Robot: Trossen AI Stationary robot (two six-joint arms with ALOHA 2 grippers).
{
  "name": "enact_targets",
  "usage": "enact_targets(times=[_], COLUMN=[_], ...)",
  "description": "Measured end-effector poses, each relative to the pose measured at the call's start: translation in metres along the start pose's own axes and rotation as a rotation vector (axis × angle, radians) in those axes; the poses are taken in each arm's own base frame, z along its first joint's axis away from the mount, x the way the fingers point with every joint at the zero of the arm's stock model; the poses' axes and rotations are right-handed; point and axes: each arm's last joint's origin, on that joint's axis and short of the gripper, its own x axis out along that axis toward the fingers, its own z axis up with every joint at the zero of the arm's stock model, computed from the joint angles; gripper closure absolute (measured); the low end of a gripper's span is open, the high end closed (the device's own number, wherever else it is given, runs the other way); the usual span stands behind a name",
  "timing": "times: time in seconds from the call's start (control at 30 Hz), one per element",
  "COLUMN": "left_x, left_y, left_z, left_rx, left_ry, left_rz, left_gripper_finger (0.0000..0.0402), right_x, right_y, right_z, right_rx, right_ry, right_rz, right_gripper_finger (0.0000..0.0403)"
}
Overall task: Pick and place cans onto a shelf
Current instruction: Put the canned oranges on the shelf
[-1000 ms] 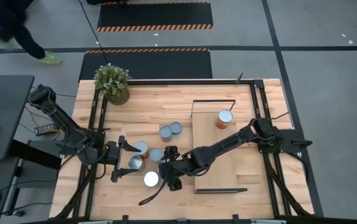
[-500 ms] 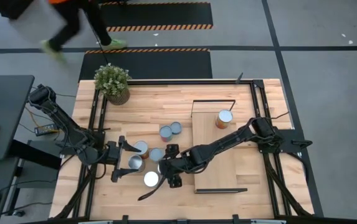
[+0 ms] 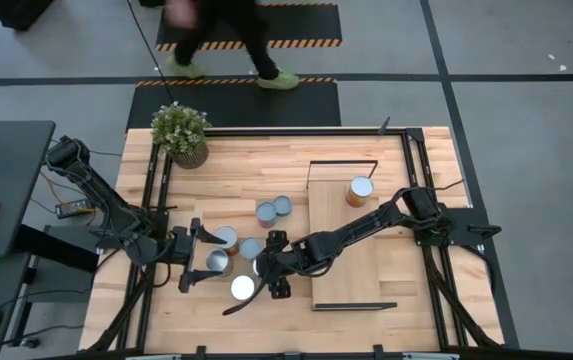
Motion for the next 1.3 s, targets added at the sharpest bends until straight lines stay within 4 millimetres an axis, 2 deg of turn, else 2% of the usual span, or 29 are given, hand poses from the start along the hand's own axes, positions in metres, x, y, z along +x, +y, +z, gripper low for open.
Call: enact_targets(times=[0.17,0.27,0.47,0.7,0.9,1.17,1.3], left_x=[0.0,0.0,0.0,0.0,0.0,0.0,0.0], left_y=[0.0,0.0,0.001,0.001,0.001,0.001,0.001], left_z=[0.0,-0.001,-0.002,-0.003,-0.003,-0.003,-0.003], left_rx=[-0.002,0.0,0.008,-0.006,-0.007,-0.006,-0.006], left_ry=[0.004,0.006,0.016,0.021,0.021,0.021,0.021], left_rz=[0.001,0.002,0.005,0.006,0.006,0.007,0.007], left_gripper_finger=[0.0017,0.0017,0.0017,0.0017,0.0017,0.0017,0.0017], right_x=[0.001,-0.008,-0.053,-0.102,-0.116,-0.119,-0.111], right_y=[-0.001,-0.004,-0.017,-0.029,-0.04,-0.078,-0.093], right_z=[-0.002,-0.001,0.009,0.006,-0.015,-0.055,-0.07], right_rx=[0.024,0.009,0.009,0.016,0.143,0.513,0.643], right_ry=[0.011,0.035,0.049,0.098,0.101,0.105,0.128], right_rz=[-0.003,-0.033,-0.132,-0.26,-0.377,-0.494,-0.547], right_gripper_finger=[0.0078,0.0083,0.0068,0.0075,0.0072,0.0072,0.0072])
